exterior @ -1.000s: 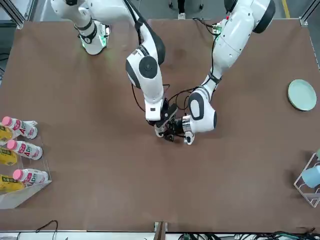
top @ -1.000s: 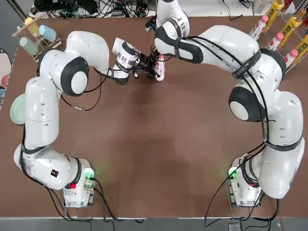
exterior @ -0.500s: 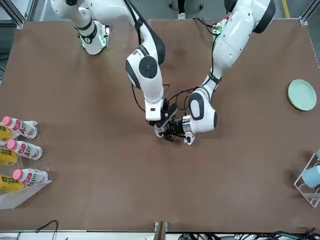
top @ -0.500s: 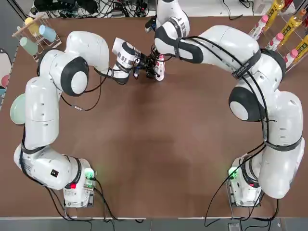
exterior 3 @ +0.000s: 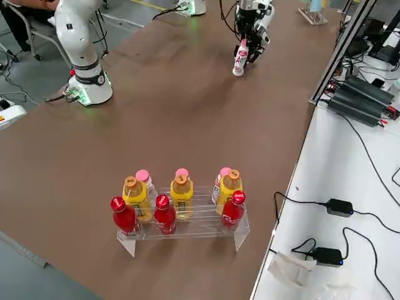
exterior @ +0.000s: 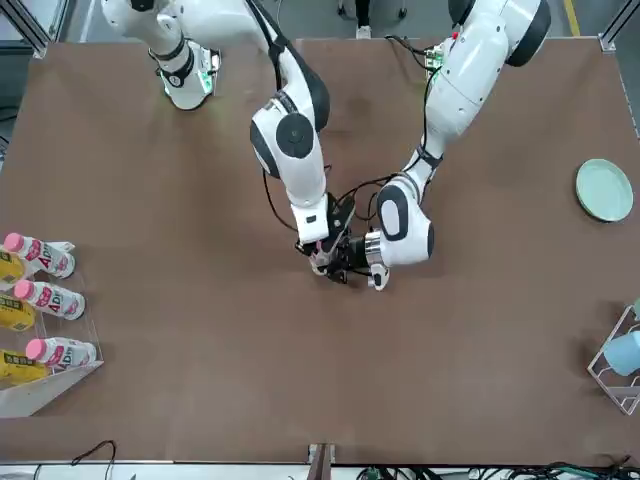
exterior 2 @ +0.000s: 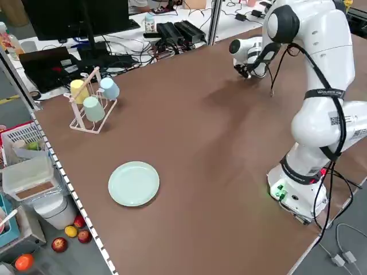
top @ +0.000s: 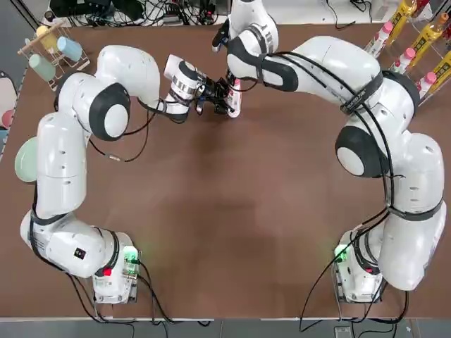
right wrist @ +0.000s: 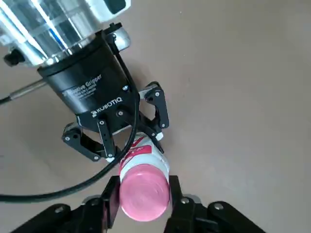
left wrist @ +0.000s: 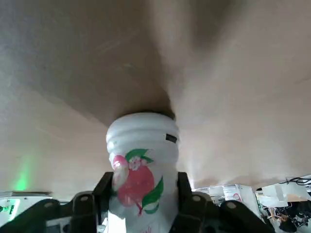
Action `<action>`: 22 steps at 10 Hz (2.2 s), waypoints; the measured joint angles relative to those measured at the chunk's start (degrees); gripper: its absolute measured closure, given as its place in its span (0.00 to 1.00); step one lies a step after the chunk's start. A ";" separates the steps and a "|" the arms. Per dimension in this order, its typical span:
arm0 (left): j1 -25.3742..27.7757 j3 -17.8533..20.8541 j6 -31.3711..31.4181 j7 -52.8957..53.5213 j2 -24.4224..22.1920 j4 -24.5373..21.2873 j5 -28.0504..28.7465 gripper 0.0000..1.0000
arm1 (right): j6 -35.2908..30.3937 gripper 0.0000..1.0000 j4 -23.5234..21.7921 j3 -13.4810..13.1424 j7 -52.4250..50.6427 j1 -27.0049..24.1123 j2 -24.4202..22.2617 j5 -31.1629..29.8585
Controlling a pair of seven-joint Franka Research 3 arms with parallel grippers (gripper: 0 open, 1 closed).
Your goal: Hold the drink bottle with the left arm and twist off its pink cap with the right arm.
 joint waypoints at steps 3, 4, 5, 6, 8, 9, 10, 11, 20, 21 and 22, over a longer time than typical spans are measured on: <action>0.00 0.02 0.27 -0.15 0.08 0.26 0.00 0.43 | -0.01 0.55 0.03 0.16 -3.89 -0.49 -0.03 0.07; 0.00 0.02 0.27 -0.15 0.08 0.25 0.00 0.43 | 0.00 0.55 0.03 0.19 -3.99 -0.48 -0.03 0.07; 0.00 0.02 0.27 -0.15 0.08 0.25 0.00 0.43 | 0.00 0.55 0.03 0.20 -4.03 -0.47 -0.03 0.05; 0.01 0.02 0.27 -0.14 0.08 0.24 0.00 0.43 | 0.00 0.54 0.03 0.20 -4.06 -0.47 -0.02 0.02; 0.03 0.04 0.23 0.02 0.08 0.19 0.00 0.43 | 0.00 0.44 0.00 0.16 -4.15 -0.51 -0.01 -0.07; 0.05 0.04 0.22 0.13 0.08 0.18 0.00 0.43 | 0.00 0.31 0.00 0.13 -4.17 -0.53 -0.01 -0.07; 0.08 0.04 0.18 0.19 0.08 0.17 0.00 0.43 | 0.00 0.26 0.00 0.13 -4.18 -0.53 -0.01 -0.07; 0.13 0.03 0.12 0.25 0.08 0.15 0.00 0.43 | 0.00 0.26 0.00 0.13 -4.17 -0.53 -0.01 -0.06; 0.27 0.02 -0.05 0.48 0.12 0.10 0.00 0.43 | -0.03 0.57 0.20 0.27 -2.73 -0.14 -0.01 -0.05; 0.27 0.02 -0.05 0.48 0.12 0.11 0.00 0.43 | -0.04 0.57 0.20 0.27 -2.73 -0.15 -0.01 -0.04; 0.26 0.02 -0.05 0.48 0.12 0.11 0.00 0.43 | -0.04 0.57 0.20 0.27 -2.74 -0.17 -0.01 -0.04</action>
